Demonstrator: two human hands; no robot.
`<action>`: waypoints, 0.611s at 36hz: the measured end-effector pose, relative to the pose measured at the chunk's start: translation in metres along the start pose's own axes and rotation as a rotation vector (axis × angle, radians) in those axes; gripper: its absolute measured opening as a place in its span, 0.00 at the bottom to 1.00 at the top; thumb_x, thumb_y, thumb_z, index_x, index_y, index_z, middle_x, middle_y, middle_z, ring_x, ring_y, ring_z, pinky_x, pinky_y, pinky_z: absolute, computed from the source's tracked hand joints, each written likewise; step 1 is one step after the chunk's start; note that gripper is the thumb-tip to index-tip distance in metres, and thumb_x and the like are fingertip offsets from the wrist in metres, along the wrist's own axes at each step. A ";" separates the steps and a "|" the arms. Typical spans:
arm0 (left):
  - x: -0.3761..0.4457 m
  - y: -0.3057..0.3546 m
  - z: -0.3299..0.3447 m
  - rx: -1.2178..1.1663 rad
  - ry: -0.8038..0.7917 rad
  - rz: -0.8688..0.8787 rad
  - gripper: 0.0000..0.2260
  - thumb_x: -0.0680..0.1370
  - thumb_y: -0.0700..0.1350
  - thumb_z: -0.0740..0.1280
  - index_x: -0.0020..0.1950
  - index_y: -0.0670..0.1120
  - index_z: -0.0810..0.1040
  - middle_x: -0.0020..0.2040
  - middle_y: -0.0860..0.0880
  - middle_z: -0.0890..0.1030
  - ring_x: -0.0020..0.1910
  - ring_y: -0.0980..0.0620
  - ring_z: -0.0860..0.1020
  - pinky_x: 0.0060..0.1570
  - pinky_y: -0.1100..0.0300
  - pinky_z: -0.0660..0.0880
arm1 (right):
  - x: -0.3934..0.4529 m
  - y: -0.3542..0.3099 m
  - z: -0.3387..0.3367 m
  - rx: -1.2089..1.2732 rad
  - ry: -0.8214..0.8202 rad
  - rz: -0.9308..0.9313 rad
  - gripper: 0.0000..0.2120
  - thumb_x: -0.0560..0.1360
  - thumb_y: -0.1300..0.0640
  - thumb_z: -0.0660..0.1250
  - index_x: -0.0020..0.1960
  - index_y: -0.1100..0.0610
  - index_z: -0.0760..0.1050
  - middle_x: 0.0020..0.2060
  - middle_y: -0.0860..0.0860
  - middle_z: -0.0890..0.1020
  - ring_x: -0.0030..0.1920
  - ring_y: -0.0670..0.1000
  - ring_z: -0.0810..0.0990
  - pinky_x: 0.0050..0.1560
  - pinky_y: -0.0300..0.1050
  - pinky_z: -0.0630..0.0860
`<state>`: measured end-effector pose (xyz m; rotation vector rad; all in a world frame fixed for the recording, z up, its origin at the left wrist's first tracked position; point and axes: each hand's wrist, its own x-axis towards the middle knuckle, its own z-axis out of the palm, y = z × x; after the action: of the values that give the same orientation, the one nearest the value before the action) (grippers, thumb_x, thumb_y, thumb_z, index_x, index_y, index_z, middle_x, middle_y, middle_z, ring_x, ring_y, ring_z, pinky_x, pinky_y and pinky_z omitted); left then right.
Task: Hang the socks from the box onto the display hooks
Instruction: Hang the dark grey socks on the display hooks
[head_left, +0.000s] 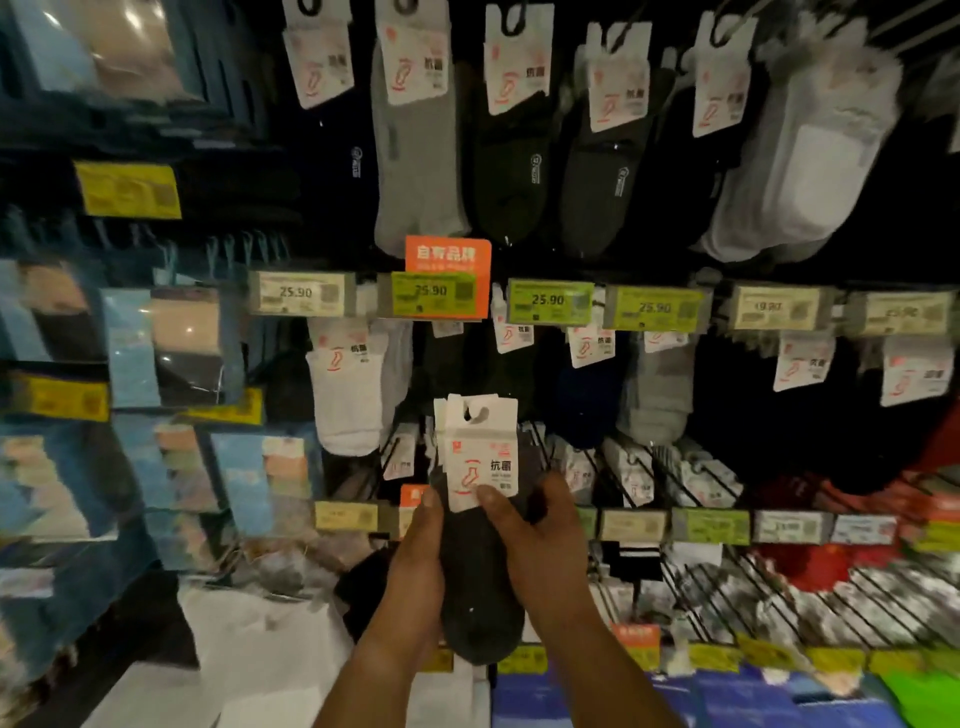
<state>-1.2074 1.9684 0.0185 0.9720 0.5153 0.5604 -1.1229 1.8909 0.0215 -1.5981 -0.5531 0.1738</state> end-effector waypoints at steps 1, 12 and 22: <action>0.002 0.003 -0.003 -0.037 0.002 -0.023 0.27 0.72 0.65 0.63 0.64 0.52 0.81 0.60 0.46 0.84 0.60 0.44 0.82 0.67 0.41 0.73 | 0.000 -0.002 0.002 0.016 0.005 0.008 0.12 0.72 0.51 0.76 0.48 0.51 0.74 0.41 0.41 0.84 0.43 0.37 0.83 0.40 0.32 0.78; 0.013 0.024 -0.017 -0.163 -0.072 -0.072 0.17 0.83 0.55 0.57 0.62 0.48 0.80 0.51 0.45 0.87 0.46 0.47 0.86 0.38 0.53 0.82 | 0.004 -0.013 0.029 0.048 0.093 -0.025 0.14 0.73 0.51 0.75 0.46 0.56 0.71 0.40 0.48 0.82 0.41 0.41 0.82 0.40 0.36 0.79; 0.023 0.042 -0.017 -0.209 -0.167 -0.012 0.16 0.83 0.52 0.58 0.65 0.48 0.78 0.54 0.44 0.86 0.49 0.46 0.86 0.37 0.56 0.82 | 0.027 -0.017 0.036 0.091 0.062 -0.012 0.09 0.72 0.50 0.75 0.49 0.51 0.78 0.45 0.44 0.85 0.48 0.44 0.84 0.50 0.46 0.82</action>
<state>-1.2097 2.0130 0.0437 0.8070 0.3064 0.5060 -1.1190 1.9350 0.0392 -1.5065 -0.4996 0.1377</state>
